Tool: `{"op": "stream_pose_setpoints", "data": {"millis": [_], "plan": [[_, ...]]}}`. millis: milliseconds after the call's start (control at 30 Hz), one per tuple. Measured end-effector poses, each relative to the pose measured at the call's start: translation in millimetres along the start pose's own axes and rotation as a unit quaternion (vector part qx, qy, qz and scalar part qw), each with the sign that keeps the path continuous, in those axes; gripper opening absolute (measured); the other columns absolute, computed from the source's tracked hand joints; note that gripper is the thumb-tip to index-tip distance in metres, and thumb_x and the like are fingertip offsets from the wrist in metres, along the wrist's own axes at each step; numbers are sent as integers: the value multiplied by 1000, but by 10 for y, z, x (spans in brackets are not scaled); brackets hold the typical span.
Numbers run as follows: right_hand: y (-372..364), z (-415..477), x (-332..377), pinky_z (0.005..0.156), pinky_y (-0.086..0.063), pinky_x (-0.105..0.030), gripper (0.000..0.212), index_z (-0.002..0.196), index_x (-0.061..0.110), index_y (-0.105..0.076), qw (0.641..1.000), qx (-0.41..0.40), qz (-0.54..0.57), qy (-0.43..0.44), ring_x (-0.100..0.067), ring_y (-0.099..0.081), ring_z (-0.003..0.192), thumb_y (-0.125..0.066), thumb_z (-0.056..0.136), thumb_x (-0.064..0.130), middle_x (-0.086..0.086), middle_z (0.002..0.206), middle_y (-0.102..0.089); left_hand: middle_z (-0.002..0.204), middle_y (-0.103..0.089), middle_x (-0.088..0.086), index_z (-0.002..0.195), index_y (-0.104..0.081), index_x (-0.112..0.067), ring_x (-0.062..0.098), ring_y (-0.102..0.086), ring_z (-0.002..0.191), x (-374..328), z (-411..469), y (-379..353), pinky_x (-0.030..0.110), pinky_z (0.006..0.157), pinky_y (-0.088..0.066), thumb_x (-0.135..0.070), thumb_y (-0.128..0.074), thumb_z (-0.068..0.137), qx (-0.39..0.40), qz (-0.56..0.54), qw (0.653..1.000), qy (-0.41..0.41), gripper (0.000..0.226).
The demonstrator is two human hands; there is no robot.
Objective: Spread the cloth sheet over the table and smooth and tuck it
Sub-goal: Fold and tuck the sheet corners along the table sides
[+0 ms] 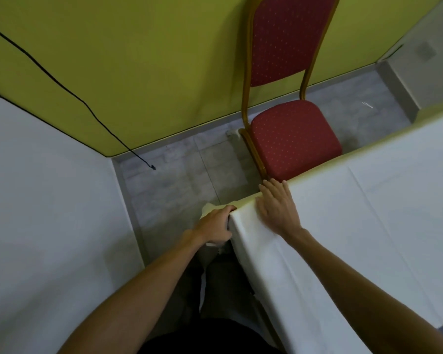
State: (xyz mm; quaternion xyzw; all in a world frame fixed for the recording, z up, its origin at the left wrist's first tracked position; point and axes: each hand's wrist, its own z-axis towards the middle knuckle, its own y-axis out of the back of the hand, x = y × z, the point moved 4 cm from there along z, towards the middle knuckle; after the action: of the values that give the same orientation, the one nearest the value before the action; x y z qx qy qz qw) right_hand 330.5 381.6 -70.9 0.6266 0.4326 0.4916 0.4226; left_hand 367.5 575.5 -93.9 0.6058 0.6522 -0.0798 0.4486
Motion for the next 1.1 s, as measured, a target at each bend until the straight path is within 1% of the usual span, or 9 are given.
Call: {"op": "stream_pose_setpoints", "data": {"millis": [100, 200, 300, 400, 567, 700, 833, 1033, 1100], "plan": [[-121, -277, 405, 124, -13, -47, 51, 146, 8, -43, 999, -22, 44, -6, -28, -23, 150, -38, 104, 37, -12, 157, -36, 127, -63, 6, 135, -53, -17, 24, -59, 115, 49, 27, -88, 37, 94, -51, -22, -69, 87, -100, -8, 995, 1, 51], [-262, -464, 708, 124, -5, -43, 52, 150, 10, -37, 995, -33, 67, -68, -25, -17, 152, -36, 107, 38, -9, 161, -29, 117, -68, 3, 126, -62, -19, 19, -64, 105, 93, 72, -179, 33, 87, -54, -24, -67, 91, -169, -14, 985, 19, 35], [-384, -558, 834, 124, -3, -42, 52, 152, 10, -35, 987, -53, 73, -132, -23, -15, 152, -30, 108, 39, -7, 162, -27, 105, -71, 5, 109, -68, -15, 19, -66, 94, 131, 152, -241, 27, 77, -52, -19, -67, 90, -216, -68, 973, 34, 19], [-439, -570, 882, 125, -3, -44, 54, 153, 11, -33, 985, -58, 55, -151, -22, -10, 153, -25, 108, 40, -6, 163, -22, 94, -73, 7, 94, -70, -11, 22, -68, 86, 171, 208, -257, 25, 70, -47, -17, -67, 89, -245, -95, 964, 41, 8], [-507, -556, 896, 125, -5, -49, 62, 156, 11, -24, 988, -24, 6, -154, -26, -3, 153, -22, 107, 50, -7, 165, -14, 95, -75, 10, 100, -76, -13, 26, -68, 85, 278, 138, -128, 25, 69, -40, -17, -62, 91, -226, -12, 974, 29, 17], [-513, -582, 885, 124, -7, -52, 66, 157, 9, -16, 991, 5, -20, -130, -29, 2, 153, -19, 106, 51, -10, 166, -6, 91, -72, 14, 97, -76, -10, 32, -65, 84, 371, 25, 34, 30, 65, -41, -4, -56, 85, -161, 76, 984, -30, 24], [-478, -592, 869, 124, 0, -51, 66, 157, 10, -14, 993, 14, -32, -116, -30, 4, 153, -28, 103, 45, -10, 167, -4, 100, -72, 12, 107, -76, -15, 33, -66, 94, 607, 37, 187, 40, 76, -54, 1, -53, 82, -146, 130, 979, -55, 37], [-422, -609, 806, 122, 4, -49, 82, 158, 12, -8, 996, 31, -31, -82, -30, 7, 152, -53, 96, 41, -9, 167, -2, 107, -71, 18, 114, -72, -15, 38, -65, 96, 927, 119, 363, 42, 79, -55, -12, -54, 90, -112, 200, 973, 13, 30], [-410, -617, 785, 123, -1, -51, 88, 158, 13, -5, 996, 41, -24, -78, -30, 6, 152, -56, 94, 48, -9, 167, -2, 119, -67, 15, 119, -65, -11, 33, -62, 107, 898, 111, 371, 39, 89, -52, -15, -59, 86, -88, 215, 973, -6, 34]]}}
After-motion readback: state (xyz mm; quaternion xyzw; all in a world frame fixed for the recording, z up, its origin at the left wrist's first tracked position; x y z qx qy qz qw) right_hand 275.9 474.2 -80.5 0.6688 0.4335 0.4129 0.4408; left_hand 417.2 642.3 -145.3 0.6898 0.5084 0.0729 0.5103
